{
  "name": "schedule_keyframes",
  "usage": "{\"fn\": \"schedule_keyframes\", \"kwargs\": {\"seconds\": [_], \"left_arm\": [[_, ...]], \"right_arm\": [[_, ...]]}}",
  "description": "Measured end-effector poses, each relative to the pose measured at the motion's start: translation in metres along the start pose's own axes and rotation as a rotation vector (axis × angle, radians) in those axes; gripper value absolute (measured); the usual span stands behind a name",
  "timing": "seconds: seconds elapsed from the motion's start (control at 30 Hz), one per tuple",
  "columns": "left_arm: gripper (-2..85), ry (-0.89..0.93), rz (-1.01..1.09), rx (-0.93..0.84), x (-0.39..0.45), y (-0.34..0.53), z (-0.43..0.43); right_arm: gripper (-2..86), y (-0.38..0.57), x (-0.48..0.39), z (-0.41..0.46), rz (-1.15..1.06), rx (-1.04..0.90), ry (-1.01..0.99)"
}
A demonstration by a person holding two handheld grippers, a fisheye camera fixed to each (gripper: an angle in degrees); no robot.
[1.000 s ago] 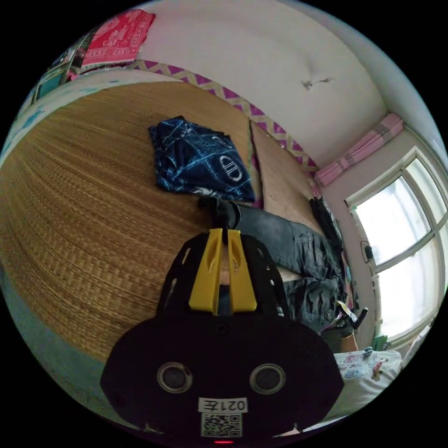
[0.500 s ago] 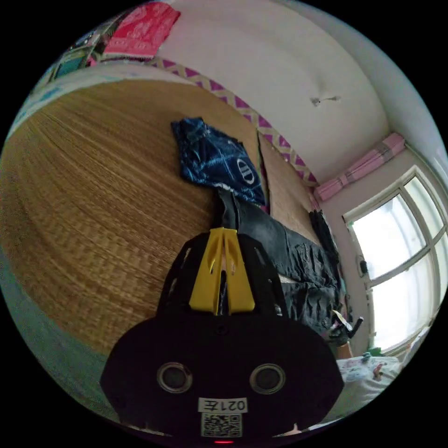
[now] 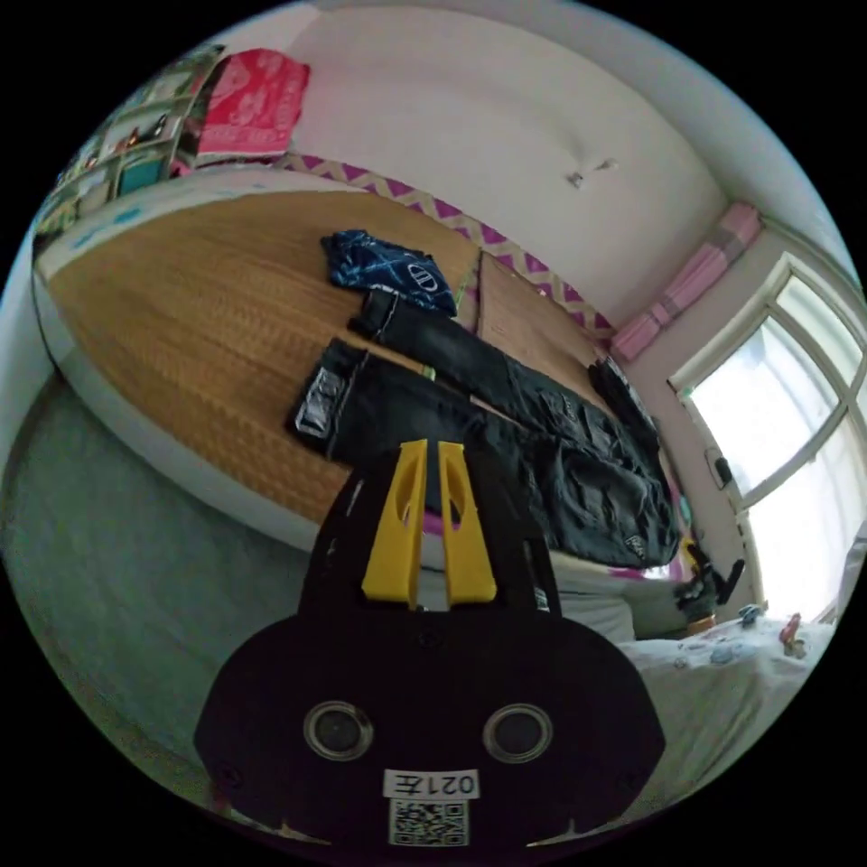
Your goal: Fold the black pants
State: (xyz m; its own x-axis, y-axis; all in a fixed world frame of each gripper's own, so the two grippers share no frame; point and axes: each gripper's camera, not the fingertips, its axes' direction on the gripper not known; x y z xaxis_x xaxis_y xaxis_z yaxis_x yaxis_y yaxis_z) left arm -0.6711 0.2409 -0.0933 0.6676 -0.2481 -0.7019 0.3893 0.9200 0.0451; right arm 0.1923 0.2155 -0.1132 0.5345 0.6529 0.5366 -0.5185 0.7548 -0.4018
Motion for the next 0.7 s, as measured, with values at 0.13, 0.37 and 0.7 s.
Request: {"fn": "schedule_keyframes", "kwargs": {"seconds": [0.13,0.37,0.7], "left_arm": [[5.2,0.084,-0.159,-0.002,-0.016,0.04,0.011],[3.9,0.116,-0.27,0.046,-0.036,0.065,0.016],[6.0,0.228,-0.389,0.04,-0.053,0.074,0.031]], "right_arm": [[9.2,0.004,0.075,-0.013,0.246,0.019,-0.023],[10.2,0.0,0.141,0.023,0.458,-0.065,-0.25],[7.1,-0.013,0.147,0.053,0.393,-0.155,-0.272]]}}
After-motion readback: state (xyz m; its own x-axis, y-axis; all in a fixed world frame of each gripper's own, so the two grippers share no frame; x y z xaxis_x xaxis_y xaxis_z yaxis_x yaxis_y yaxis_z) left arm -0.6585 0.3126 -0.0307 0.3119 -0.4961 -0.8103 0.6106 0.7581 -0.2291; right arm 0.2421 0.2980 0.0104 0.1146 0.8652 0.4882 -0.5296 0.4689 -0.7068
